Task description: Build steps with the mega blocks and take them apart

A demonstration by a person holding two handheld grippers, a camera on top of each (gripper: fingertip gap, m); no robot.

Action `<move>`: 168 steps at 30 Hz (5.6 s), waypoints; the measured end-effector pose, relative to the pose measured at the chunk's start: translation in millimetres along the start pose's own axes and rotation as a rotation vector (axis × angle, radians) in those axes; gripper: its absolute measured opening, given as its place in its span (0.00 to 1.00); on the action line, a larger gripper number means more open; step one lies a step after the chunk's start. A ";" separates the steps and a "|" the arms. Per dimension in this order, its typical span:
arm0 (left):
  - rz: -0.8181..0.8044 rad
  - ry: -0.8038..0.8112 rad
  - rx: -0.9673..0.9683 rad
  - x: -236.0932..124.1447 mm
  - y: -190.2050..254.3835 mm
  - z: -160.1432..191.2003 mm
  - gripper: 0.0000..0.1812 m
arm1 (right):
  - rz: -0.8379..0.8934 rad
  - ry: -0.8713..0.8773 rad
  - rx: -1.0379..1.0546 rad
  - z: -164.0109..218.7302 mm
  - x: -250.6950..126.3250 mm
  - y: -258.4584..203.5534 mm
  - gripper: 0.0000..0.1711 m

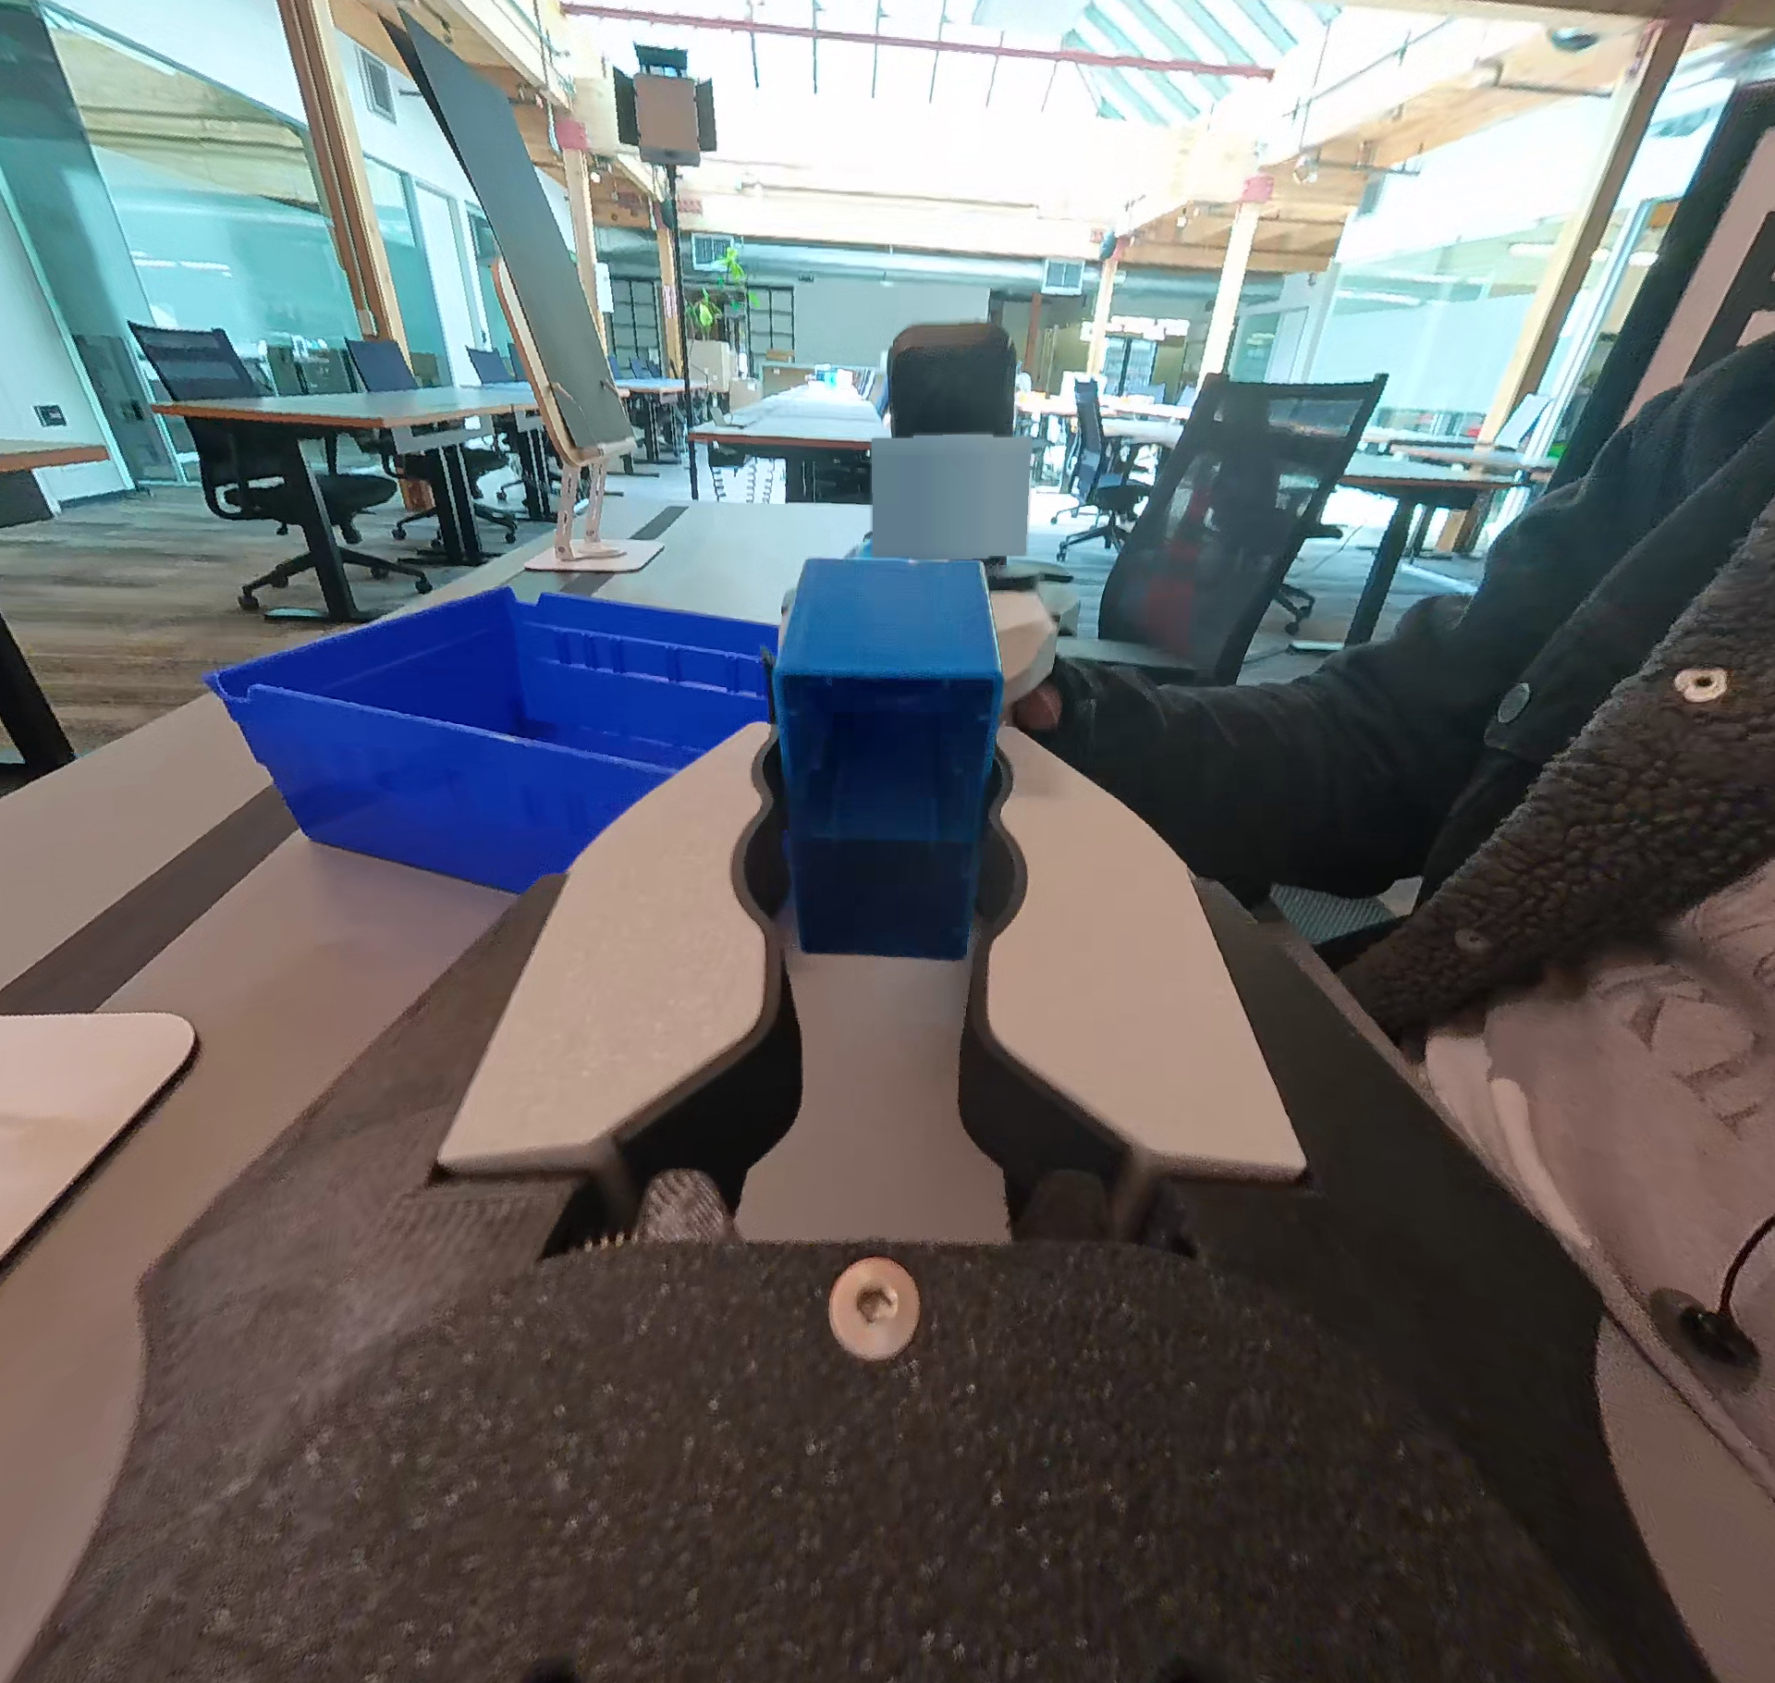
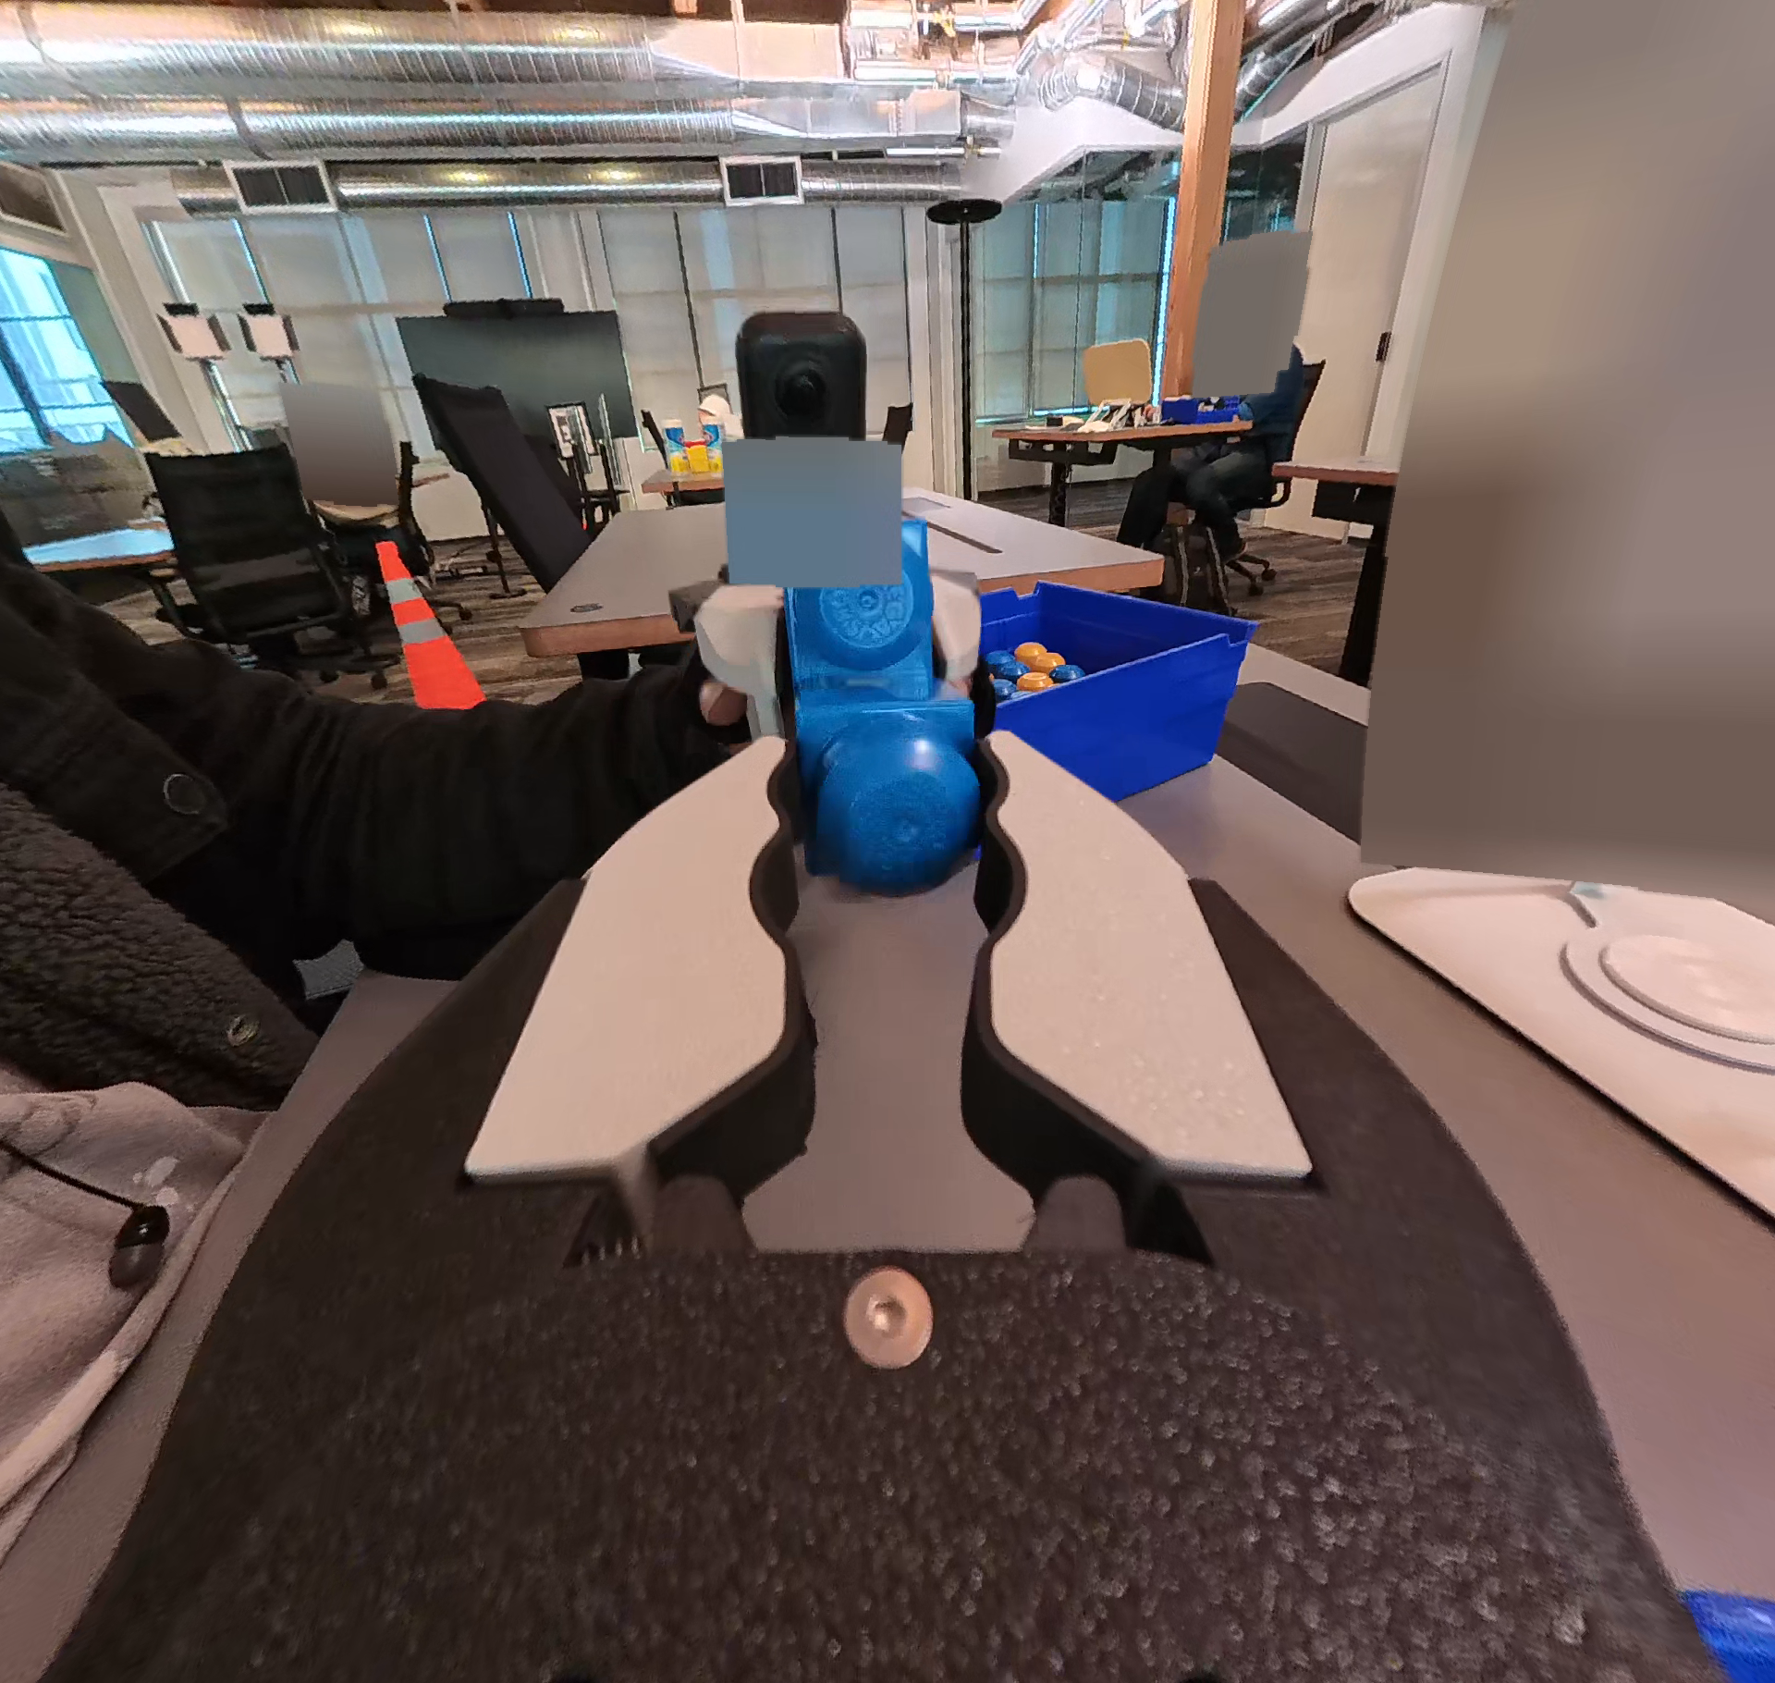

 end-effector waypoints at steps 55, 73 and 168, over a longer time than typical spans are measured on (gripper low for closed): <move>-0.433 -0.128 0.223 -11.2 -37.1 -1.8 0.00 | 0.447 -0.442 -0.409 -108.2 -93.4 87.9 0.21; -0.455 -0.192 0.142 -15.7 -52.2 27.2 0.00 | 0.511 -1.098 -0.209 -13.6 -179.3 281.8 0.21; -0.523 -1.435 -0.161 -264.7 -98.3 5.5 0.20 | 0.336 -0.244 -0.062 31.4 19.4 54.6 0.00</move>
Point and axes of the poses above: each gripper's, where its closed fingertips meet, x out along the fingers, z out of its underside, y = z × x across the jaws, the point moved 5 cm from there along -x, back along the fingers, and after that the axes turned 14 degrees about y, right-handed, at the moved point
